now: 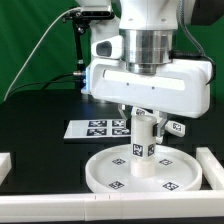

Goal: Assemble round table

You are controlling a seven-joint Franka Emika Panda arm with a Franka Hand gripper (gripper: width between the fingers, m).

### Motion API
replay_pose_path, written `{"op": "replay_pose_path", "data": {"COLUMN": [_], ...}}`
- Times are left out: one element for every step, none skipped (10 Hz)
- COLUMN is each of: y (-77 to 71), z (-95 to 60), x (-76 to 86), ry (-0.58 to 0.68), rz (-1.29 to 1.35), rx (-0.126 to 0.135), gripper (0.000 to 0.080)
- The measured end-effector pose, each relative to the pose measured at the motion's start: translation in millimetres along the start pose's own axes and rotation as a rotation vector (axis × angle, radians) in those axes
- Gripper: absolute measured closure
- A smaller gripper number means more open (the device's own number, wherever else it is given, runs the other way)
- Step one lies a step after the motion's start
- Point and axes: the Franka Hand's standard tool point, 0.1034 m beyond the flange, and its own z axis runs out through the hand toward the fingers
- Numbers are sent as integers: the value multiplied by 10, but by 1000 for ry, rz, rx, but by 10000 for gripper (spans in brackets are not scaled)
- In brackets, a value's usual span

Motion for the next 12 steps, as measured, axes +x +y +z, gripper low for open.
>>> {"op": "replay_pose_path", "data": {"y": [0,0,-8,-27,-34,-45,-44,-44,-44,-44,-44,-44], "z": [2,3,6,11,15,28,34,34,34,34,34,34], "x": [-1,-2,-7,-14,-5,-8,-23,-23,-23,-23,-23,-23], "ry": [0,0,3,17,35,49,59,59,59,59,59,59], "rz": [66,113,236,369,458,637,779,779,779,779,779,779], "rx": [0,0,1,8,22,53,87,87,87,87,87,87], "gripper": [393,393,393,393,392,392,392,392,392,392,391,391]}}
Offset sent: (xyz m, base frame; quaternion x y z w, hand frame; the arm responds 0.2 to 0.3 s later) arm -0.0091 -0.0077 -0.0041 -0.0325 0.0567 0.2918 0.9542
